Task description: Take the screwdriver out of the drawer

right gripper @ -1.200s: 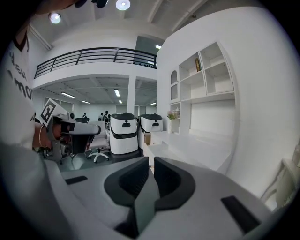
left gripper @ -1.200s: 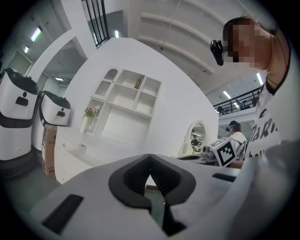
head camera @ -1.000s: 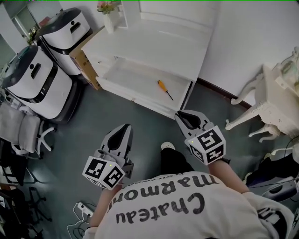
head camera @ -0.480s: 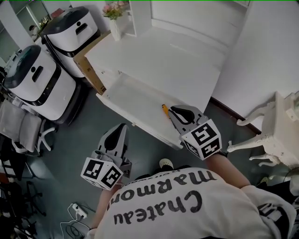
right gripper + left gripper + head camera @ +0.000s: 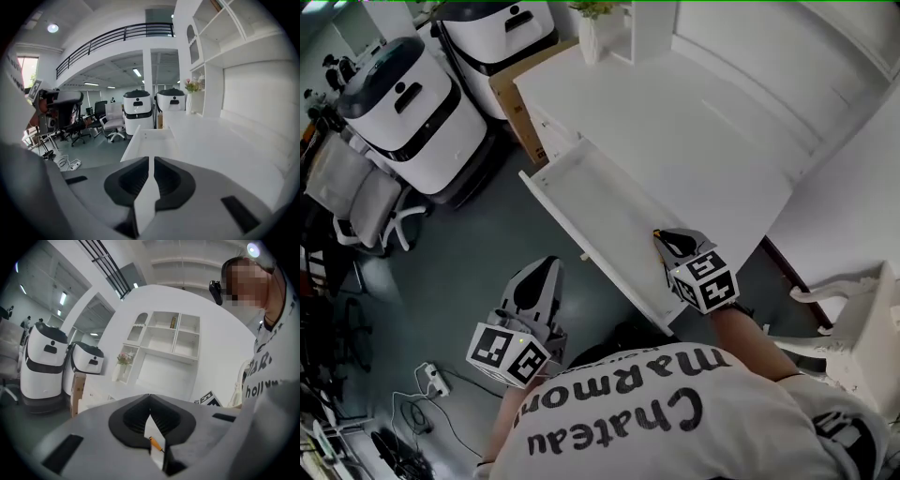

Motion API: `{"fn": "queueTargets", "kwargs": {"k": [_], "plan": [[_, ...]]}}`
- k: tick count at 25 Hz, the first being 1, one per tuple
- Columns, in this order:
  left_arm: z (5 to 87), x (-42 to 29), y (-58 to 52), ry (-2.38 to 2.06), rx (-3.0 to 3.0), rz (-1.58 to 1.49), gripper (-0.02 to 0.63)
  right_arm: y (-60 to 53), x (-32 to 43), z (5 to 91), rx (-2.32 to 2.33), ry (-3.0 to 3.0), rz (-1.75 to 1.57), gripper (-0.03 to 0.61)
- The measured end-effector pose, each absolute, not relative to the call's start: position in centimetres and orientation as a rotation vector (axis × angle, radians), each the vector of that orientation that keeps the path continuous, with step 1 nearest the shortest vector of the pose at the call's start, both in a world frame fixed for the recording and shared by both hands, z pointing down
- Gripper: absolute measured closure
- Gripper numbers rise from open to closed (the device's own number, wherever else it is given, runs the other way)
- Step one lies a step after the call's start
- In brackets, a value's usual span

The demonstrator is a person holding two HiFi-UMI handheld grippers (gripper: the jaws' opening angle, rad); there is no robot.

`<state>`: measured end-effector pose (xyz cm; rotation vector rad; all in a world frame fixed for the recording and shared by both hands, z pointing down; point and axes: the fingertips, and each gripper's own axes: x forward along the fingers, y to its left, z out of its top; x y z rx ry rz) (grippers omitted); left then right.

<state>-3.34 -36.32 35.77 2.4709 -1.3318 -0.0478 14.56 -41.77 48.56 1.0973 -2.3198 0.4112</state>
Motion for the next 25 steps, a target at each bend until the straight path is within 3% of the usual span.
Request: {"fn": "queueTargets", "kwargs": {"k": [8,10,25], "plan": [[38.7,-8.2,-34.4,-1.49,2.315,0.025,0.591,-42.3,14.2,59.7,1.071,-2.142,0.706,0.513],[38.7,-8.8,-33.9,-1.517,2.299,0.033,0.591,-42.5,14.7,61.3,1.097,-2.106,0.802,0.36],[39.3,-11.4,-33.0,-1.617,2.215,0.086,0.591,-45.4,19.0,68.7,1.299,-1.791,0.859,0.358]]}}
